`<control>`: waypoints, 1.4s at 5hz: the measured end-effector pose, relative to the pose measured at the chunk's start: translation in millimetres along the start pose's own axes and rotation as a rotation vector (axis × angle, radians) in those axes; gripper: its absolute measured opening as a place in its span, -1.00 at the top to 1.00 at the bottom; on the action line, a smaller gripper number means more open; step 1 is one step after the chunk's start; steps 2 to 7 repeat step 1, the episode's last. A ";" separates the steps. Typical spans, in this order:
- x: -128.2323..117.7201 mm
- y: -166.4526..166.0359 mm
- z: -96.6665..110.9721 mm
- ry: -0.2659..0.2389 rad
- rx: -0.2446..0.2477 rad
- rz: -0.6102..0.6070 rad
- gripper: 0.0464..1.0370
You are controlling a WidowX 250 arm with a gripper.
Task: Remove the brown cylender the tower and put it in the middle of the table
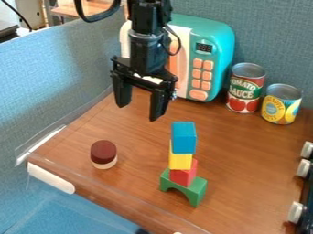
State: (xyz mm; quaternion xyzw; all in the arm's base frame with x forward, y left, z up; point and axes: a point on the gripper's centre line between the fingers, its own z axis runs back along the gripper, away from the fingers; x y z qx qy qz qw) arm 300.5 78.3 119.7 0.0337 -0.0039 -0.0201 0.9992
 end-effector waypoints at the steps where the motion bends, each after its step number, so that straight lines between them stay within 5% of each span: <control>1: -0.5 0.4 0.1 0.000 0.000 0.002 -0.93; 7: -0.5 0.4 0.1 0.000 0.000 0.002 -0.93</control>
